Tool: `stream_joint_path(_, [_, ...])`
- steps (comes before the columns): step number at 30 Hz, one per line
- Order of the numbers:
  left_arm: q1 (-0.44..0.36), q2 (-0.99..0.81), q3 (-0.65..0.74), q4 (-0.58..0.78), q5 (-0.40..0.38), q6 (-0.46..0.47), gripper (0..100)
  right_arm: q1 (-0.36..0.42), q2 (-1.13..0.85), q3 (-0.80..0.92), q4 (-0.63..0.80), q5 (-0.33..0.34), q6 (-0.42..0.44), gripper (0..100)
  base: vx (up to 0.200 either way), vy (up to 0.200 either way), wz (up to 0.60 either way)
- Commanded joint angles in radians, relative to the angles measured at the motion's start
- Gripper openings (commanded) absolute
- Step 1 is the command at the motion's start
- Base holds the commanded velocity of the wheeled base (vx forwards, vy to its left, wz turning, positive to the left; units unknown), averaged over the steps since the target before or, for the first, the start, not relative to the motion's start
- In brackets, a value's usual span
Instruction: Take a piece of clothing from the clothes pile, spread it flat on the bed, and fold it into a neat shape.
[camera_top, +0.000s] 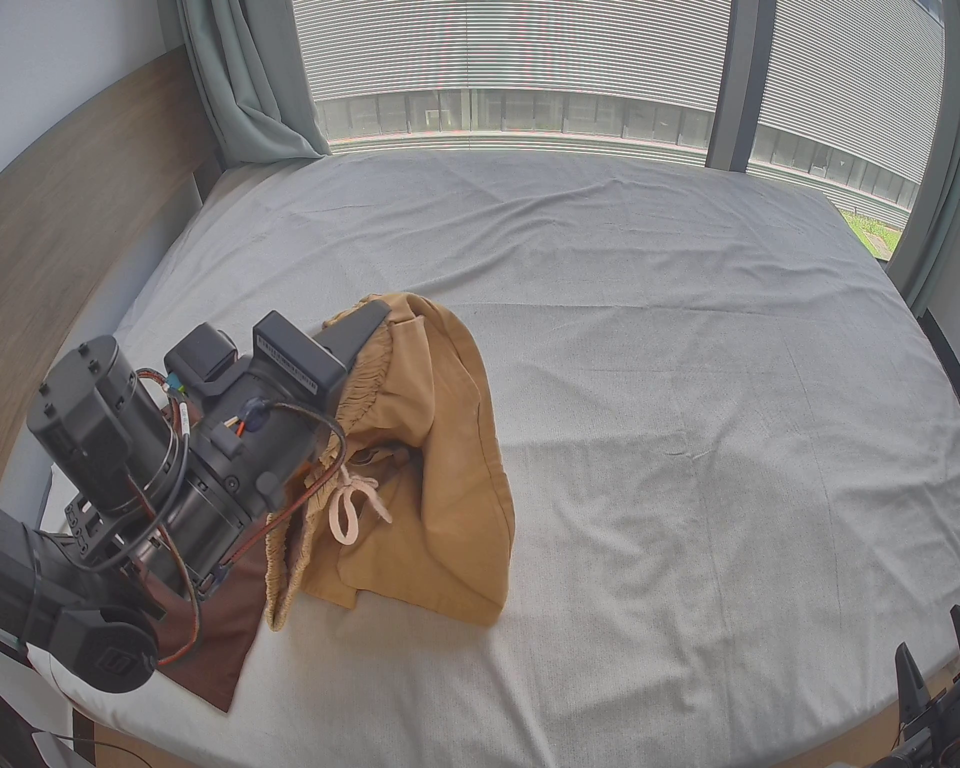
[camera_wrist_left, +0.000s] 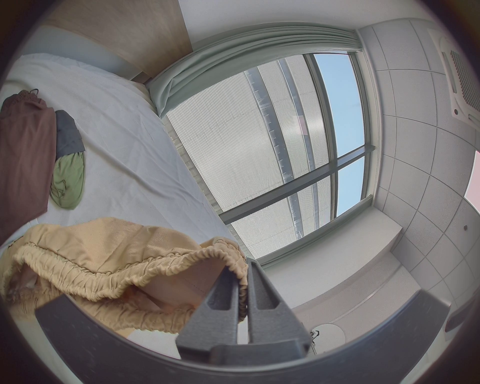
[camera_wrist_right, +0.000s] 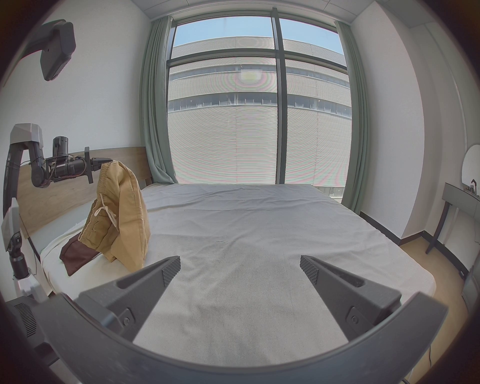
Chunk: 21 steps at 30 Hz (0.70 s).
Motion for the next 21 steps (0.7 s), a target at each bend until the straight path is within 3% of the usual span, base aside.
stream_joint_path(1, [-0.04, 0.002, -0.011, 0.0, 0.002, -0.007, 0, 0.0, -0.016, 0.018, 0.0, 0.0, -0.001, 100, 0.0, 0.0, 0.0])
stream_joint_path(14, [-0.109, 0.013, -0.061, 0.014, 0.018, -0.019, 0, -0.001, -0.016, 0.018, 0.0, 0.0, 0.001, 100, 0.0, 0.0, 0.0])
stream_joint_path(21, [-0.189, 0.073, -0.126, 0.007, 0.032, -0.019, 0, 0.0, -0.016, 0.018, 0.0, 0.0, 0.002, 100, 0.0, 0.0, 0.0])
